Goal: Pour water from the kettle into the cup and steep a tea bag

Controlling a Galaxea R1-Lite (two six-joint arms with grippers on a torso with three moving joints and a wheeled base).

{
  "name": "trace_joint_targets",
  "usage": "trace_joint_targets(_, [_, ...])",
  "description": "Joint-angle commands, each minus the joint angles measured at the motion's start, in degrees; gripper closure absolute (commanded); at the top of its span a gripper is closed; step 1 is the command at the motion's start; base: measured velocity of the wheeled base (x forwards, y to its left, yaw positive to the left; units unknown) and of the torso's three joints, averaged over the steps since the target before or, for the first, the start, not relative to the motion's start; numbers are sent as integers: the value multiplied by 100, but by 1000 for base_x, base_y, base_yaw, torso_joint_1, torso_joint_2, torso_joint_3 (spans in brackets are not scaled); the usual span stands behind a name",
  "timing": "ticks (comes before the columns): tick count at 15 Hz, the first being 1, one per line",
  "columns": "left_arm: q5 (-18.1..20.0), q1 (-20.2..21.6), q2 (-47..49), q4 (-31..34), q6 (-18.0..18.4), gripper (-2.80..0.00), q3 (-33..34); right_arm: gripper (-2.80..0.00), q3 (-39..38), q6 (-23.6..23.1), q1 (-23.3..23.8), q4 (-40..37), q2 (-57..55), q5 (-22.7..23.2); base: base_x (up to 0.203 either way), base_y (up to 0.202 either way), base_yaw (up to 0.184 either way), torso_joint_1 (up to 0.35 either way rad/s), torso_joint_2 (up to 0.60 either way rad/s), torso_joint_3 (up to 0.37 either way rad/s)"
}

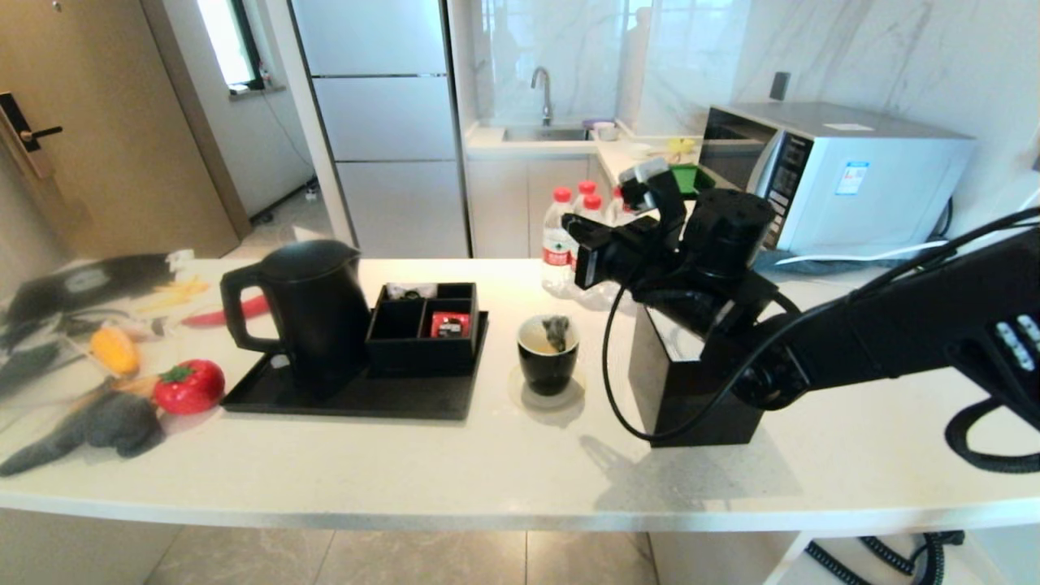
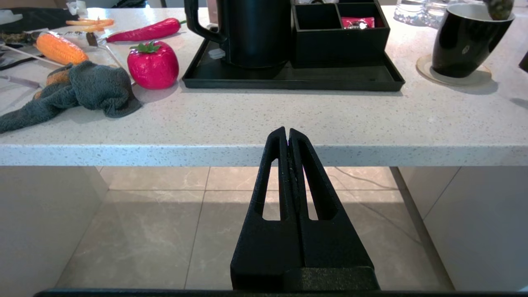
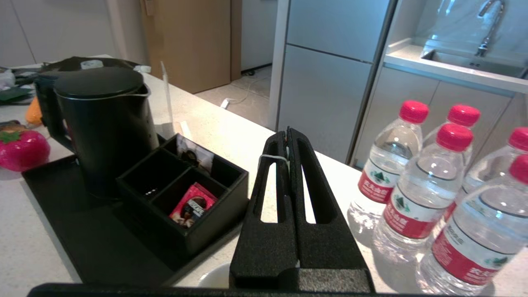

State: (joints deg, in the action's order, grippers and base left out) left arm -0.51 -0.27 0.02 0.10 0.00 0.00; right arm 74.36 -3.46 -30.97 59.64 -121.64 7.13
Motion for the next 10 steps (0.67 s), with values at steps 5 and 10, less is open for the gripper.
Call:
trace_joint_targets(5, [-2,0,-2,-1,0,0,0,0,-18,-5,279,31,12,8,0,0,0,0,0,0])
trace_joint_targets(10, [-2,0,-2,-1,0,0,0,0,-89,-5,311,38,88,8,0,0,0,0,0,0])
